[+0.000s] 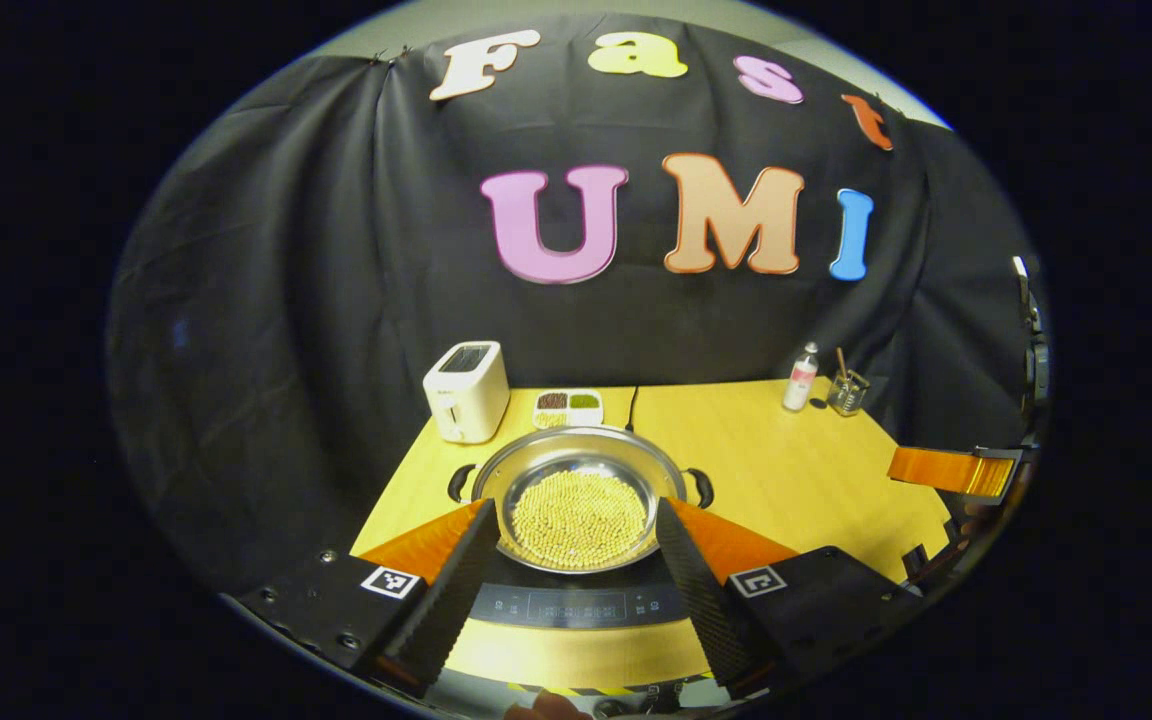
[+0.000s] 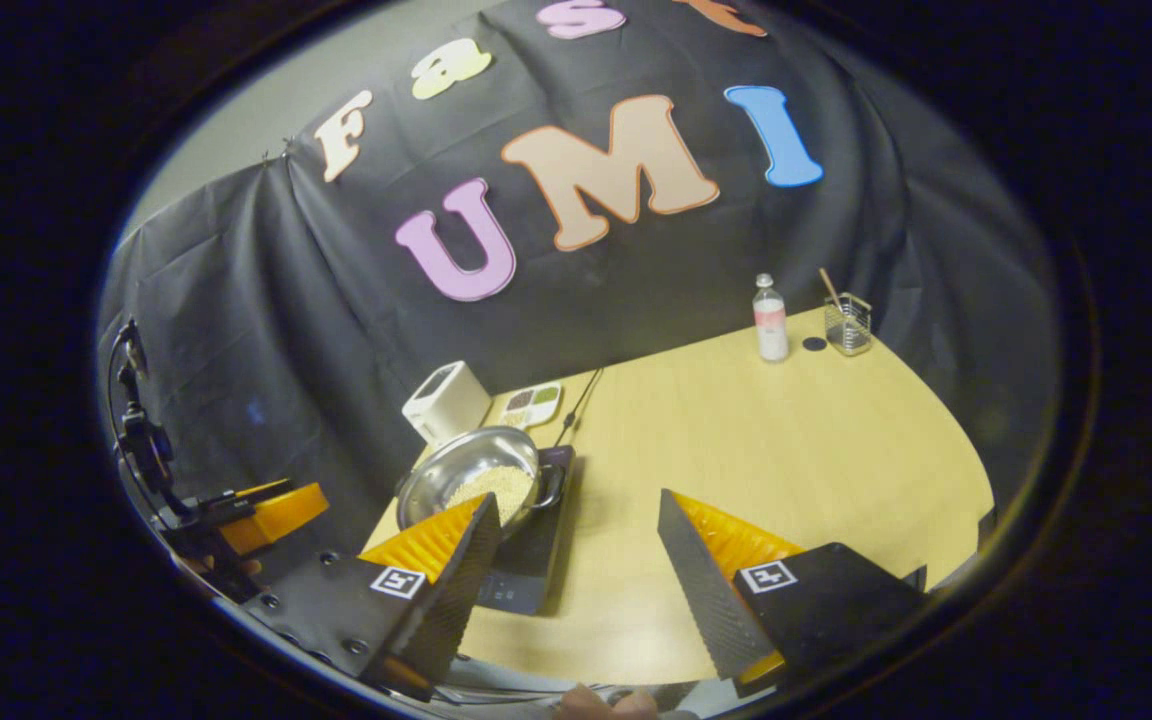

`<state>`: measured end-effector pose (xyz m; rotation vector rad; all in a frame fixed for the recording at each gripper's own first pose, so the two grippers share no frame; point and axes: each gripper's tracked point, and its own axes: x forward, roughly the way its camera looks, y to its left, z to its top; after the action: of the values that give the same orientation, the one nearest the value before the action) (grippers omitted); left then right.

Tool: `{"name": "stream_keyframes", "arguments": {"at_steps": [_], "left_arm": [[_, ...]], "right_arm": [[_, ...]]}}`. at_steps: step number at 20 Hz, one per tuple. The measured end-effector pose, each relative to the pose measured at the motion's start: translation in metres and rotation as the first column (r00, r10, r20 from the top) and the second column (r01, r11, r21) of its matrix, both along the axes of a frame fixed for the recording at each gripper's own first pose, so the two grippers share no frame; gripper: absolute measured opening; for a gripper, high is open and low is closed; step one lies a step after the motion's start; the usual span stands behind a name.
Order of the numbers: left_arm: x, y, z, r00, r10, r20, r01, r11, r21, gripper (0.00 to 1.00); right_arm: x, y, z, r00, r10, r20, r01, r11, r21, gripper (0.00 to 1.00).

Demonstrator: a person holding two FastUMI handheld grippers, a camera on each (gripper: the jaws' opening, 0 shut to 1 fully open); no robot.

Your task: First push the handle of the pot to place it horizontally, then grasp the pot with both hands and set it on the induction cooktop.

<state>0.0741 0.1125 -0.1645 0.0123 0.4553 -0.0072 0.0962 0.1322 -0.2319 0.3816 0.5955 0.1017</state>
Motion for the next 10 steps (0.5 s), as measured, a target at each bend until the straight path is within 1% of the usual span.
{"name": "stream_keyframes", "arguments": {"at_steps": [3,5,7,8,9,10], "left_arm": [[-0.017,-0.015,0.026,0.998,-0.038,0.056,0.039,0.999,-0.006,0.96],[-0.031,-0.018,0.038,0.993,-0.051,0.102,0.052,0.999,-0.009,0.96],[-0.048,-0.024,0.049,0.987,-0.067,0.147,0.070,0.997,-0.018,0.96],[-0.058,-0.030,0.051,0.983,-0.083,0.164,0.089,0.996,-0.028,0.96],[-0.067,-0.036,0.055,0.978,-0.097,0.186,0.106,0.993,-0.042,0.96],[-0.073,-0.040,0.059,0.974,-0.104,0.203,0.118,0.991,-0.057,0.96]], "right_arm": [[-0.018,-0.006,0.028,0.997,-0.042,0.067,0.042,0.999,-0.007,0.92],[-0.042,0.000,0.045,0.992,-0.045,0.114,0.049,0.998,-0.032,0.92],[-0.069,0.004,0.054,0.988,-0.033,0.151,0.047,0.994,-0.095,0.92],[-0.082,0.003,0.061,0.984,-0.028,0.177,0.052,0.990,-0.128,0.98],[-0.093,0.002,0.071,0.977,-0.022,0.210,0.055,0.987,-0.153,0.97],[-0.101,-0.001,0.083,0.969,-0.016,0.245,0.063,0.981,-0.184,0.92]]}}
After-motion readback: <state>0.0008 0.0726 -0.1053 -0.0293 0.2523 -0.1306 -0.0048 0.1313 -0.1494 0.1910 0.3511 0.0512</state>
